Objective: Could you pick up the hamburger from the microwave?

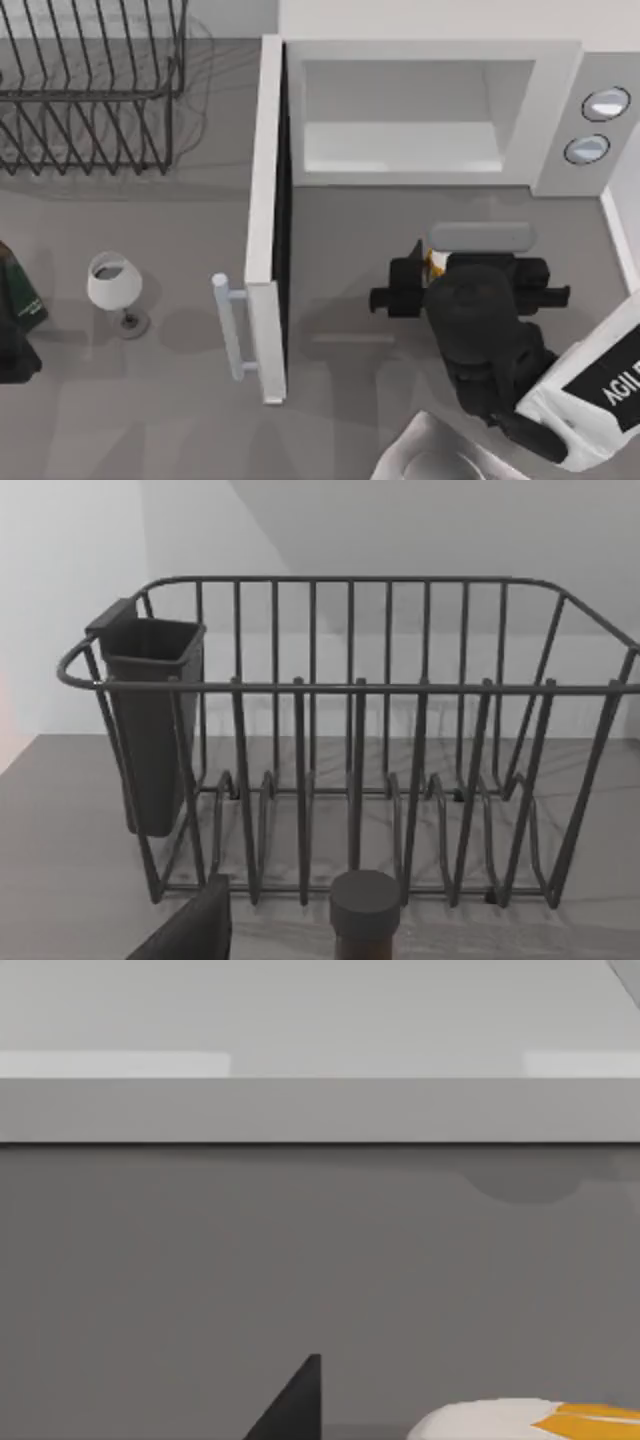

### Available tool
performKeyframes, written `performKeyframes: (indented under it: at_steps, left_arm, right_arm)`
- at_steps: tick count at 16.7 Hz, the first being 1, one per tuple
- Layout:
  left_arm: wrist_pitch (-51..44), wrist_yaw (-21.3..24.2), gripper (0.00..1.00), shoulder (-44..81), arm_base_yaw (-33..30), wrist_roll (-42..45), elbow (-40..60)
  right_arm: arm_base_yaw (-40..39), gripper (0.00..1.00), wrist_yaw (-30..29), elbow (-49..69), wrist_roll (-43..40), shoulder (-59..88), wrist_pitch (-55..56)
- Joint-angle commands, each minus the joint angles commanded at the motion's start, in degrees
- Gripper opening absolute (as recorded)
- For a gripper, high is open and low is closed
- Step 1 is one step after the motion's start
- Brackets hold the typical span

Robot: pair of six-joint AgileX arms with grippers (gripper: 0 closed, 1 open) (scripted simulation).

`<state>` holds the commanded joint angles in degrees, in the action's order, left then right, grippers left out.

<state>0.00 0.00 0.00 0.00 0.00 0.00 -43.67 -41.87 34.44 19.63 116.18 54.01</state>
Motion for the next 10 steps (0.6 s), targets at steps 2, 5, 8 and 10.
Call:
performKeyframes:
  at_steps: [2,5,8,10]
  left_arm:
    - [0.0,0.0,1.0,0.0,0.0,0.0,0.0]
    - [0.0,0.0,1.0,0.0,0.0,0.0,0.0]
    - [0.0,0.0,1.0,0.0,0.0,0.0,0.0]
    - [0.0,0.0,1.0,0.0,0.0,0.0,0.0]
  right_arm:
    - [0.0,0.15,0.0,0.0,0.0,0.0,0.0]
    - [0.0,0.38,0.0,0.0,0.0,0.0,0.0]
    - [0.0,0.6,0.0,0.0,0.0,0.0,0.0]
    - [0.0,0.75,0.0,0.0,0.0,0.0,0.0]
